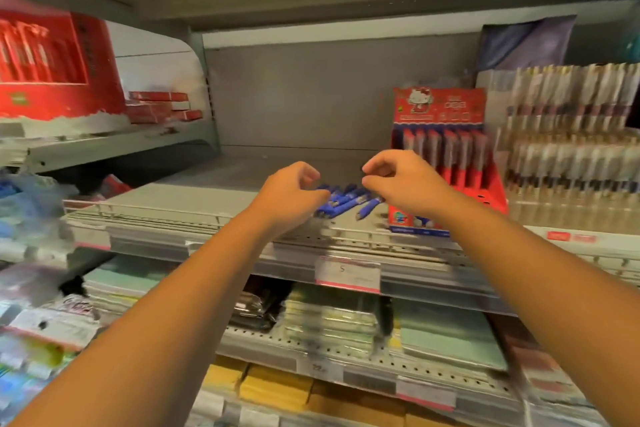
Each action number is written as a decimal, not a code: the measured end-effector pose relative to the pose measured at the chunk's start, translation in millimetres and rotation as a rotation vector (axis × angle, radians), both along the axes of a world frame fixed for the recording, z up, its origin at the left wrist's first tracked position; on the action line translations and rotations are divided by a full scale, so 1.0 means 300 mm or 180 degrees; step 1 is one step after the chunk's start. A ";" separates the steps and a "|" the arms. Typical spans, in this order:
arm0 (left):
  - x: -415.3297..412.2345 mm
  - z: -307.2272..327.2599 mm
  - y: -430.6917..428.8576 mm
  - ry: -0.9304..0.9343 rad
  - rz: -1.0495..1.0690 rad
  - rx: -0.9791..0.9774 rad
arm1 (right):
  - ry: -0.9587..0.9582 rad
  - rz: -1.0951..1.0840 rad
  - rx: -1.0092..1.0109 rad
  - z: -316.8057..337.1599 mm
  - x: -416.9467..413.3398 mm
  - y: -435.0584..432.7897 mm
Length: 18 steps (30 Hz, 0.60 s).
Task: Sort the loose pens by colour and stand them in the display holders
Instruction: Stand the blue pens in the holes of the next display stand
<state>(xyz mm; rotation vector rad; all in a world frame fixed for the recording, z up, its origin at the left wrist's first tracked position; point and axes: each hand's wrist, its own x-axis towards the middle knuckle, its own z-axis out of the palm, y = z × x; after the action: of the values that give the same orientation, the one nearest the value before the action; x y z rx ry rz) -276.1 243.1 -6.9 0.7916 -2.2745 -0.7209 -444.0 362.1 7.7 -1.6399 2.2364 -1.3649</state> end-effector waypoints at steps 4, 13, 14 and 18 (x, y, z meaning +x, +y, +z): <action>-0.084 0.020 -0.141 -0.0403 0.0089 -0.0066 | 0.0543 -0.0234 0.0718 0.021 -0.009 -0.163; -0.319 0.042 -0.297 -0.2182 -0.0265 0.0263 | 0.2061 -0.0780 0.2798 0.046 -0.019 -0.359; -0.338 0.046 -0.299 -0.2384 -0.0420 0.0269 | 0.2060 -0.0780 0.2988 0.043 -0.017 -0.370; -0.394 0.062 -0.280 -0.3040 -0.1059 0.0252 | 0.1893 -0.0886 0.3359 0.024 -0.022 -0.398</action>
<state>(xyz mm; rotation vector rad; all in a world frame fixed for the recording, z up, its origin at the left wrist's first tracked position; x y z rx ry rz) -394.4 159.0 11.6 0.9293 -3.3113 -0.6519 -450.6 242.8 14.9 -1.3846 2.7313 0.4429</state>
